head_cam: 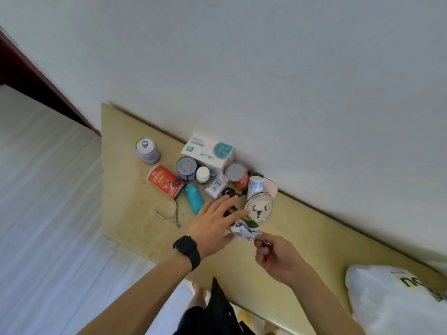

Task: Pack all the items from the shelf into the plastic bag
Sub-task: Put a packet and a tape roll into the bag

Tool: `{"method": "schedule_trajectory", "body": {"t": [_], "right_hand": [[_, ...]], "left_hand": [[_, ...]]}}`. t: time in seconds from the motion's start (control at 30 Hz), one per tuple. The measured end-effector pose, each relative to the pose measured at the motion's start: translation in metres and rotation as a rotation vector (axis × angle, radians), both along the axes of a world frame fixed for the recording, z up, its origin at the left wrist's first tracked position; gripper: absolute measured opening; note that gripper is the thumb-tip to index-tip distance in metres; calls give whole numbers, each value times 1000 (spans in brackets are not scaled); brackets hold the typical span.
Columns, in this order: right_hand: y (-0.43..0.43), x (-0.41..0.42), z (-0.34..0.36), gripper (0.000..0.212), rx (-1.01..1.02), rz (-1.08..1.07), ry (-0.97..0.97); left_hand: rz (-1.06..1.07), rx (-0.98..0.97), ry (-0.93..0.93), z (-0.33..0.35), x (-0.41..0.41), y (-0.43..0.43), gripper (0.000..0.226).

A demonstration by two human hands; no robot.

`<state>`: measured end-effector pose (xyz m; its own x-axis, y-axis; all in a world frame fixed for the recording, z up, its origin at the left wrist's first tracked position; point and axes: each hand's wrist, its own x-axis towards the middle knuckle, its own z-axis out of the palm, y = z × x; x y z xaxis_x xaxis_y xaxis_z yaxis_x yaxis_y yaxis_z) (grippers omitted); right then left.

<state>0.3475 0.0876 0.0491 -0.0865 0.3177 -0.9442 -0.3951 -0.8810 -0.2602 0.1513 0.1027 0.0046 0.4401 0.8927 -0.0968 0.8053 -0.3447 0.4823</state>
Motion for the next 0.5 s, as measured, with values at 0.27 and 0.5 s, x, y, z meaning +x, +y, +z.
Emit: {"method": "schedule_trajectory", "body": {"t": [0.27, 0.5], "right_hand": [[8, 10, -1, 28, 111, 243, -149], [46, -58, -67, 65, 598, 1074, -875]], "left_hand": [[356, -488, -416, 9, -9, -25, 20], [1045, -415, -758, 15, -88, -61, 33]]}}
